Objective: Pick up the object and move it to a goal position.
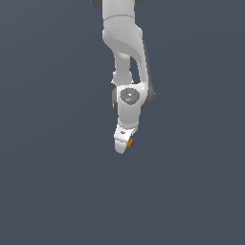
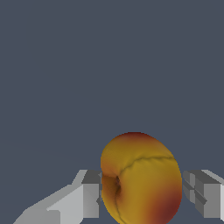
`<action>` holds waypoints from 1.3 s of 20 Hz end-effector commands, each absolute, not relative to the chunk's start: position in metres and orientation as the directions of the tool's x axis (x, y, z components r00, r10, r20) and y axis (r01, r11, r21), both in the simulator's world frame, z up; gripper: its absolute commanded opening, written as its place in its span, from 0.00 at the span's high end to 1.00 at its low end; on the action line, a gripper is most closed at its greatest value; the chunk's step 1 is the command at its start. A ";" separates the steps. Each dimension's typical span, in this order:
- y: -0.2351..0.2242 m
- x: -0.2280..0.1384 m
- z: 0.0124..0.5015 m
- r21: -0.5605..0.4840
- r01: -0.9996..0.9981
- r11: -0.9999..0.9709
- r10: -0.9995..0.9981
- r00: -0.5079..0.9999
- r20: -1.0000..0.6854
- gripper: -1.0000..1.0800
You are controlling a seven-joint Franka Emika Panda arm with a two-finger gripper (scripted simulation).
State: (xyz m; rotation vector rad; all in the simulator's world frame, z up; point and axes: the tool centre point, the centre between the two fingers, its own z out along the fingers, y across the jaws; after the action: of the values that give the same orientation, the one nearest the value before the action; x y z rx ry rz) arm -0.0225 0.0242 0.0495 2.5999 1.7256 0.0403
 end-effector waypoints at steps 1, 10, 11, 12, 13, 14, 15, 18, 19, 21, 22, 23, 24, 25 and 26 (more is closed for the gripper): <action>0.020 -0.021 0.050 0.031 0.921 -0.389 0.921 0.389 0.010 1.00; -0.032 -0.007 0.053 0.023 0.922 -0.387 0.922 0.387 0.008 1.00; -0.041 -0.004 0.054 0.022 0.922 -0.387 0.922 0.387 0.008 1.00; -0.050 -0.002 0.055 0.021 0.922 -0.387 0.922 0.386 0.007 1.00; -0.060 0.001 0.055 0.019 0.922 -0.386 0.922 0.386 0.007 1.00; -0.070 0.004 0.056 0.018 0.922 -0.386 0.923 0.386 0.007 1.00; -0.080 0.007 0.056 0.016 0.923 -0.386 0.923 0.386 0.006 1.00; -0.111 0.017 0.058 0.011 0.923 -0.385 0.923 0.385 0.005 1.00; -0.120 0.020 0.059 0.010 0.923 -0.384 0.923 0.384 0.004 1.00; -0.138 0.025 0.060 0.008 0.923 -0.384 0.923 0.384 0.003 1.00; -0.145 0.028 0.060 0.006 0.923 -0.384 0.923 0.384 0.003 1.00; -0.152 0.030 0.061 0.005 0.924 -0.383 0.924 0.383 0.003 1.00; -0.158 0.032 0.061 0.004 0.924 -0.383 0.924 0.383 0.002 1.00; -0.163 0.034 0.061 0.004 0.924 -0.383 0.924 0.383 0.002 1.00; -0.168 0.036 0.062 0.003 0.924 -0.383 0.924 0.383 0.002 1.00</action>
State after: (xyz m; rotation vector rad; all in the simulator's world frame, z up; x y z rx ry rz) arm 0.0323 -0.1603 0.0604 2.6129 1.7408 0.0048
